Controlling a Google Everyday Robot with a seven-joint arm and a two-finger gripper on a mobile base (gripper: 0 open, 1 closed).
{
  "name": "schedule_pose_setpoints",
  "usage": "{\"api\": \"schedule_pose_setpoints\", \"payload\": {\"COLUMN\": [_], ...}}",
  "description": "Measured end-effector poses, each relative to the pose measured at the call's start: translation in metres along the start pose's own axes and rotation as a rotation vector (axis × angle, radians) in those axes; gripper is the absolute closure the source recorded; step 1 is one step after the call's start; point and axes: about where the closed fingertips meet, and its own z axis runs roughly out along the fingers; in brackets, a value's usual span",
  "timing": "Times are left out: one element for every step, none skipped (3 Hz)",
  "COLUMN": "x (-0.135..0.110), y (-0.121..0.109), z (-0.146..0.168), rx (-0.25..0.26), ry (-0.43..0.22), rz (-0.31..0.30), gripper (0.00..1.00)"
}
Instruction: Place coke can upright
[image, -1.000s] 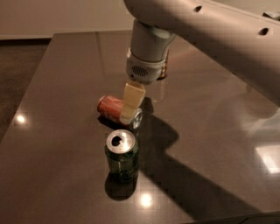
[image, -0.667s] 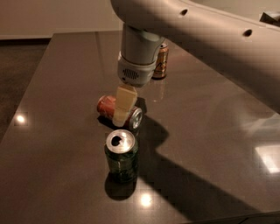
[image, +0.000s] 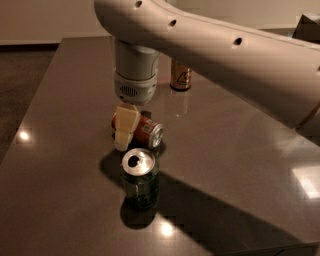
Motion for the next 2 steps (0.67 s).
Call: {"api": "schedule_pose_setpoints", "payload": {"x": [-0.0055, -0.0081], "y": [-0.0024, -0.0045], "z": [0.0054, 0.0081], "rx": [-0.005, -0.011], "ry": [0.018, 0.028], "rz": [-0.01, -0.014], "gripper": [0.17, 0.41]}}
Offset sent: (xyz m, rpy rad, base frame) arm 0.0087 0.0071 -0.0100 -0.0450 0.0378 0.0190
